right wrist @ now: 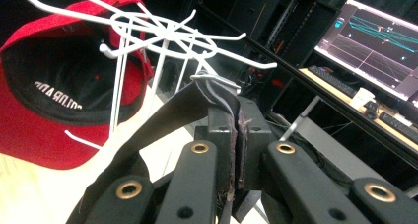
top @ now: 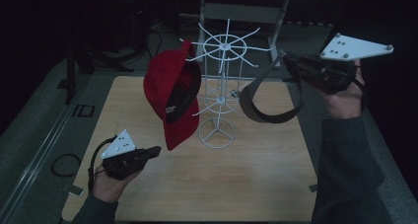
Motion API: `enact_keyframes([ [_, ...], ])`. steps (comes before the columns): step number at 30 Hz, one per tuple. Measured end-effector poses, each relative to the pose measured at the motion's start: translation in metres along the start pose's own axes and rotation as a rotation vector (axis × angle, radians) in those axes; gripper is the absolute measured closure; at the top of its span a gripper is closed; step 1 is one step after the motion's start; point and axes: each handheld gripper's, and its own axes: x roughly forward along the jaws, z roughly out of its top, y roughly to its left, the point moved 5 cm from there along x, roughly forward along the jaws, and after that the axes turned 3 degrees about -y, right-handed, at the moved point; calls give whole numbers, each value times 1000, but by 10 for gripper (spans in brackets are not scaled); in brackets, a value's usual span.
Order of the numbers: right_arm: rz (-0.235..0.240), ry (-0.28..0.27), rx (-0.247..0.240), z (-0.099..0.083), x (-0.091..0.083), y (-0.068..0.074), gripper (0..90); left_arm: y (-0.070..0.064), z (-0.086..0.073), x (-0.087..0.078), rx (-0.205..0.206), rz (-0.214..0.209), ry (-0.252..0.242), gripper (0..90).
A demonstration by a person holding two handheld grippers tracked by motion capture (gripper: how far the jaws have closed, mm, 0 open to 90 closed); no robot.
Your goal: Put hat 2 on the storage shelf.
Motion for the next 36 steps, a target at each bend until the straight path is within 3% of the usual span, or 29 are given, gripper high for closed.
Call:
enact_keyframes([
  [11,17,-15,23,12,10,-7,868,11,-7,5,-19,31,11,900],
  [21,9,24,56,11,30,-19,867,11,-7,5,-21,30,5,900],
  [29,-5,68,79,-1,43,-27,866,11,-7,6,-22,31,3,900],
  [36,26,116,98,-17,53,-24,864,12,-7,7,-21,32,7,900],
])
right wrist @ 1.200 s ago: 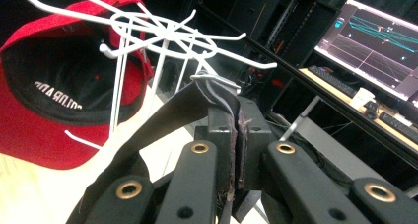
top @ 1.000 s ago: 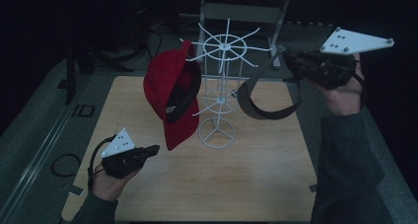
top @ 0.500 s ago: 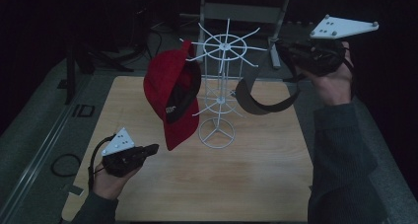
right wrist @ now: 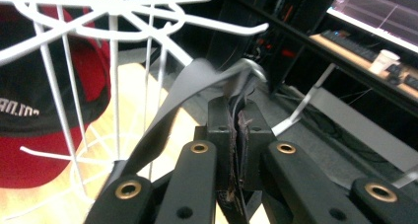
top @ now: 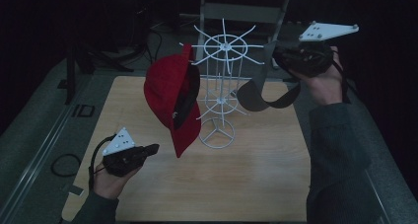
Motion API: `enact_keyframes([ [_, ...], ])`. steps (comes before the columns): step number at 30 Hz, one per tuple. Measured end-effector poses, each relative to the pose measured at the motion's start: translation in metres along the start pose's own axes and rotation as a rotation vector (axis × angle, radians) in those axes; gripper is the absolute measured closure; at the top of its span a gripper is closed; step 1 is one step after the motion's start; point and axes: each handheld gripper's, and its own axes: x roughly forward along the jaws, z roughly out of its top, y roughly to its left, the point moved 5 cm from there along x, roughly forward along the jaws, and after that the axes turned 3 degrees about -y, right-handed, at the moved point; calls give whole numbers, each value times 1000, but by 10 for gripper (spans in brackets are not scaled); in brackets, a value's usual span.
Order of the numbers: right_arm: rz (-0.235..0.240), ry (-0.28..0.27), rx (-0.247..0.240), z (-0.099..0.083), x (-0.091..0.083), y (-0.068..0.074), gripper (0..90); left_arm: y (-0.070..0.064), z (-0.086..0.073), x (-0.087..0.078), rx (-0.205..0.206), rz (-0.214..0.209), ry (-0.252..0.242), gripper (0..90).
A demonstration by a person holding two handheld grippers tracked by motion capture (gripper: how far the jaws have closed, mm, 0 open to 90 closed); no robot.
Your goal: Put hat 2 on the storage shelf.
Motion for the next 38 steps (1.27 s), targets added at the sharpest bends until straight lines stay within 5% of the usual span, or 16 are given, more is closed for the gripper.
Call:
enact_keyframes([
  [4,3,24,-9,-5,2,1,834,-1,0,0,-2,0,-3,896],
  [23,-11,49,-7,-20,-4,3,288,1,0,0,-3,17,-3,857],
  [38,-12,10,8,-25,-29,1,190,4,0,1,-9,27,-5,842],
])
